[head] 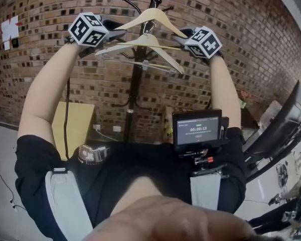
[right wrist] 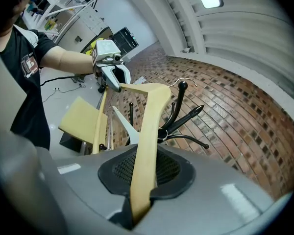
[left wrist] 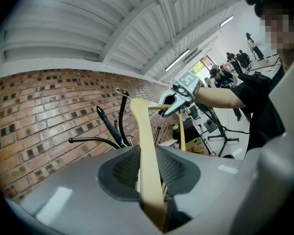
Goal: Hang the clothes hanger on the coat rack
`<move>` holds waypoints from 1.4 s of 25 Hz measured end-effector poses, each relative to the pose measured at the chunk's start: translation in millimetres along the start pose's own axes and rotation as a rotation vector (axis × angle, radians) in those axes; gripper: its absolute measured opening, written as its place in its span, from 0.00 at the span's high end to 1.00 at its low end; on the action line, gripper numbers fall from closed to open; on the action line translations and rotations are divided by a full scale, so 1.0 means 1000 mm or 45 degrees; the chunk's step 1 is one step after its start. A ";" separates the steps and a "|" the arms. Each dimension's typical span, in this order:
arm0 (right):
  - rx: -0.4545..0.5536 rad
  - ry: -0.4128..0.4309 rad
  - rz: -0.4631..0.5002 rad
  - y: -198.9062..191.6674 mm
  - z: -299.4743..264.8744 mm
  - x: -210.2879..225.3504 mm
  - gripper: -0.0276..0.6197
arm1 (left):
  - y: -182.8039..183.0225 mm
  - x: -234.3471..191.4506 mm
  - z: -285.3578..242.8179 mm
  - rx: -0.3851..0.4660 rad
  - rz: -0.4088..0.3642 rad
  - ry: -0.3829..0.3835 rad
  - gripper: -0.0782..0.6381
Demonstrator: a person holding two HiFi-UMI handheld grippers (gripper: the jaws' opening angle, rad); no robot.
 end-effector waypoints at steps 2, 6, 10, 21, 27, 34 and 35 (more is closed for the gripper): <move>-0.018 0.022 -0.011 -0.006 -0.010 0.005 0.86 | -0.010 -0.004 -0.009 0.002 0.027 -0.003 0.76; -0.055 0.061 -0.022 -0.014 -0.026 0.009 0.86 | -0.023 -0.010 -0.022 -0.013 0.064 -0.013 0.76; -0.075 0.099 -0.048 -0.029 -0.039 0.008 0.86 | -0.031 -0.011 -0.033 -0.058 0.063 -0.028 0.76; -0.101 0.170 -0.171 -0.072 -0.089 -0.002 0.86 | -0.072 -0.027 -0.071 -0.161 0.101 -0.118 0.76; -0.109 0.197 -0.188 -0.079 -0.099 -0.014 0.86 | -0.085 -0.022 -0.069 -0.197 0.111 -0.123 0.76; -0.101 0.206 -0.220 -0.088 -0.110 -0.024 0.86 | -0.099 -0.021 -0.073 -0.221 0.134 -0.143 0.76; -0.094 0.204 -0.220 -0.088 -0.110 -0.025 0.86 | -0.100 -0.021 -0.073 -0.220 0.136 -0.145 0.76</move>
Point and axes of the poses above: the fingertips, and each gripper's own axes: z backward along the fingers, x to its right, y out of its top, the point moved 9 cm from there along z, backward along the fingers, and after that the axes turned 1 degree about y, right-handed, at the moved point
